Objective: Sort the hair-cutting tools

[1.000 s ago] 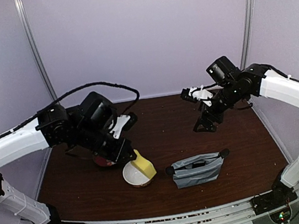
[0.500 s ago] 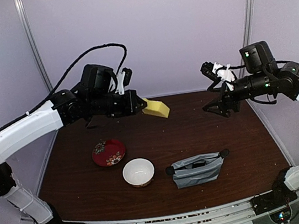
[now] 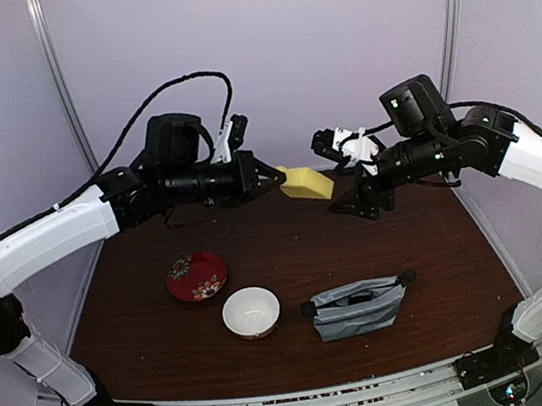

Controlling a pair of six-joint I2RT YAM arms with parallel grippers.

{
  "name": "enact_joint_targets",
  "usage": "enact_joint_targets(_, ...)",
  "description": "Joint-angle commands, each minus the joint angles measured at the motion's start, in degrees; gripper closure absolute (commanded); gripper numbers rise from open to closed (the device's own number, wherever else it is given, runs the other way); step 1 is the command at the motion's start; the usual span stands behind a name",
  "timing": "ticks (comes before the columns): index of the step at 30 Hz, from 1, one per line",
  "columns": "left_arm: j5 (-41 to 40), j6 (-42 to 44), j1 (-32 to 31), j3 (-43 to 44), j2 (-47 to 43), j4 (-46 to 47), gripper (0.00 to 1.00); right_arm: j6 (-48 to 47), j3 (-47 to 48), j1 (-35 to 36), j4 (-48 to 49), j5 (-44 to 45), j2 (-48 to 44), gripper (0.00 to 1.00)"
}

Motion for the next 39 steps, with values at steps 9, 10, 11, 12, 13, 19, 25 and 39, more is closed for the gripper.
enact_joint_targets(9,6.0,-1.8,-0.1,-1.4,-0.6,5.3,1.00,-1.4,2.6,1.5,2.1,1.0,2.3,0.78)
enact_joint_targets(10,6.3,-1.8,-0.1,-1.4,-0.6,5.4,1.00,-1.2,2.6,1.5,1.9,0.8,2.3,0.87)
enact_joint_targets(11,6.5,-1.5,-0.1,-1.4,-0.6,5.3,0.99,-1.1,2.5,1.6,1.9,0.7,2.2,0.95)
enact_joint_targets(12,6.7,-1.0,-0.1,-1.4,-0.7,5.3,0.93,-1.1,2.3,1.5,1.9,0.9,1.9,1.00)
enact_joint_targets(13,6.9,0.0,-0.2,-1.5,-0.9,5.0,0.86,-1.1,2.1,1.5,1.8,1.0,1.6,1.00)
enact_joint_targets(19,-3.3,20.2,-2.4,-4.3,-6.8,-0.1,0.63,1.5,-0.8,-1.5,1.4,-4.6,-1.5,1.00)
enact_joint_targets(25,-30.0,51.3,-15.6,-10.7,-11.2,-1.0,0.55,2.9,-1.5,-3.8,-3.3,-12.4,-1.3,1.00)
enact_joint_targets(39,-25.2,64.6,-19.6,-6.0,-9.0,-6.5,0.35,-8.1,-2.3,-1.9,-12.6,-21.6,-3.7,1.00)
